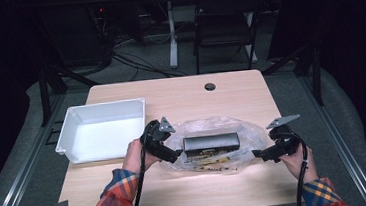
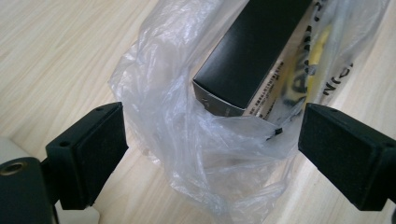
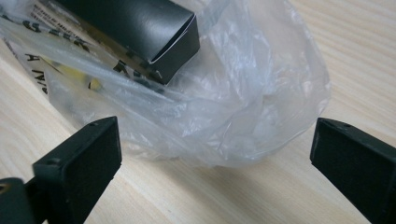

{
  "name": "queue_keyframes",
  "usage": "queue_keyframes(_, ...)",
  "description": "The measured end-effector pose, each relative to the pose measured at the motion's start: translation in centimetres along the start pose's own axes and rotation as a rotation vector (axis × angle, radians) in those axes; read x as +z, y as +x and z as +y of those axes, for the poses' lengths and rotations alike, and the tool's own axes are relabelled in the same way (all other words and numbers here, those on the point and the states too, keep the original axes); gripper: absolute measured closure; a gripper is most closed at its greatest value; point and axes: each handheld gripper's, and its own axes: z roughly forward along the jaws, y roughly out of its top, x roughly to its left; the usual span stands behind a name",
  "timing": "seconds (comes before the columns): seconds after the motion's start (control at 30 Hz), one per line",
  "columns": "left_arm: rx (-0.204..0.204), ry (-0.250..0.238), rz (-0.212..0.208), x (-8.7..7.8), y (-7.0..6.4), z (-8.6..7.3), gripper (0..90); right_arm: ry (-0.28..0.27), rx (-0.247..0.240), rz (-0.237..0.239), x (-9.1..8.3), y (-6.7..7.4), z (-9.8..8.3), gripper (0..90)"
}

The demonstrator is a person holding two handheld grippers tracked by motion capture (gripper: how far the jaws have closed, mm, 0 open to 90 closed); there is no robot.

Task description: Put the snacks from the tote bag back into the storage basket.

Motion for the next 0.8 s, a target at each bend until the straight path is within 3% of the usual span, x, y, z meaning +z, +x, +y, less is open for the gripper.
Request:
queue_keyframes(0.1,0.007,-0.001,-0.028,-0.1,0.1,0.3,9.0,0.003,-0.016,0.005,0.3,0.0,-0.3,1.3)
queue_keyframes(0.3,0.044,0.011,-0.023,-0.2,0.2,1.6,8.8,-0.023,-0.037,-0.006,0.1,0.1,-0.4,3.8)
queue_keyframes(0.5,0.064,0.049,-0.054,0.5,0.6,2.7,12.5,-0.005,-0.044,-0.005,0.7,0.2,-0.9,2.9)
queue_keyframes(0.8,0.179,0.104,-0.13,2.4,-0.2,4.5,17.1,0.002,-0.057,0.007,0.9,0.1,-0.8,3.4)
